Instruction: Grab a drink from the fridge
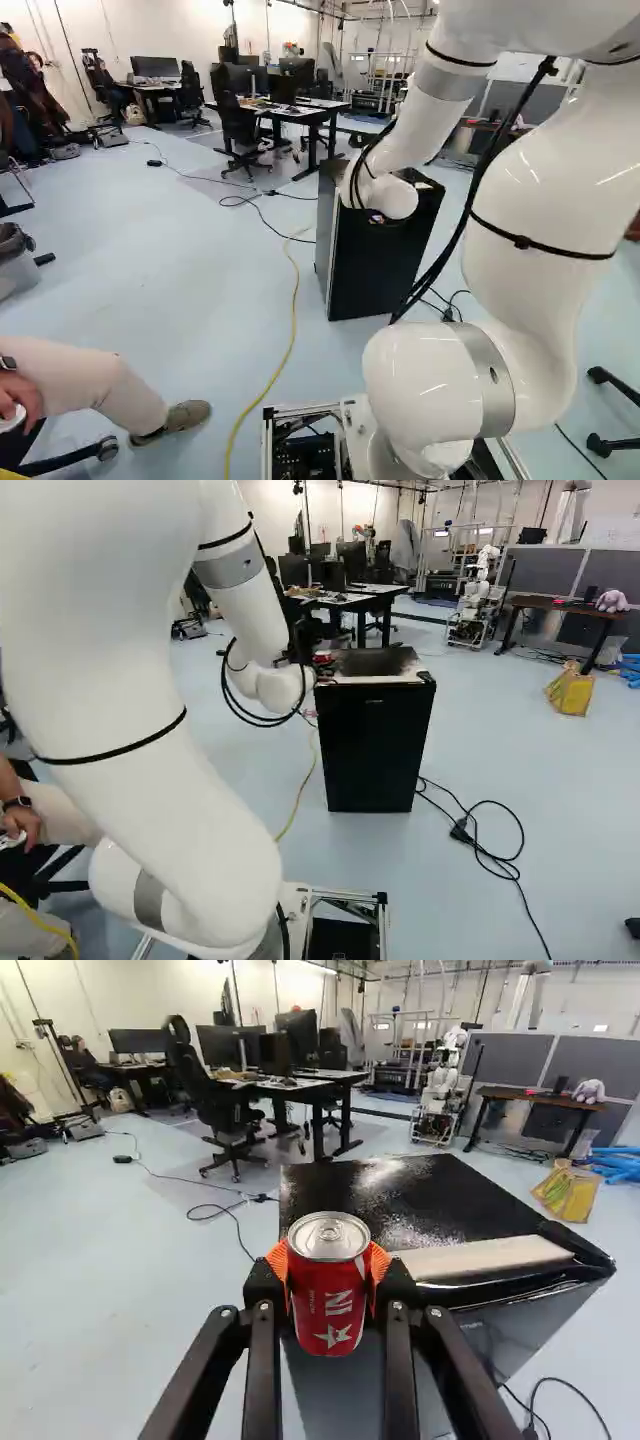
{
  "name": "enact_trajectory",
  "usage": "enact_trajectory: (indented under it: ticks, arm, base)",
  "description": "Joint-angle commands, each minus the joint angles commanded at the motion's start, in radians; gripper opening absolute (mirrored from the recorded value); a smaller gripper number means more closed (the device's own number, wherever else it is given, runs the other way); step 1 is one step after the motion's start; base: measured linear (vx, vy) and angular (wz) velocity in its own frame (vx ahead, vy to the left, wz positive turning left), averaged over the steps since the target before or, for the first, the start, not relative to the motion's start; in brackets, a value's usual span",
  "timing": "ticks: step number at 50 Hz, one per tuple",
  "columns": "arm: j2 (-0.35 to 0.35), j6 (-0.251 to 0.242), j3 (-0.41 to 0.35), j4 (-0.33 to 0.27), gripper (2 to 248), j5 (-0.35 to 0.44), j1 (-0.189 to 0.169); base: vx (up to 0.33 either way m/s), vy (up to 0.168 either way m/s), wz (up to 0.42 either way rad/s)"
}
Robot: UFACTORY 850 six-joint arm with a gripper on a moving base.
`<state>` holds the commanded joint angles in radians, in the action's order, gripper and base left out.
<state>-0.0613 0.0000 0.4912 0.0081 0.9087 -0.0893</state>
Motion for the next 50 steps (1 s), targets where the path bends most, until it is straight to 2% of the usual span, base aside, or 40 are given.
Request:
enact_trajectory:
  ticks: [25,50]
  arm:
    - [0.17,0.0,-0.201,-0.004,96,-0.018,0.044]
    - [0.282,0.0,-0.335,-0.007,96,-0.03,0.074]
  base:
    - [0.0,0.0,0.0]
    - [0.0,0.0,0.0]
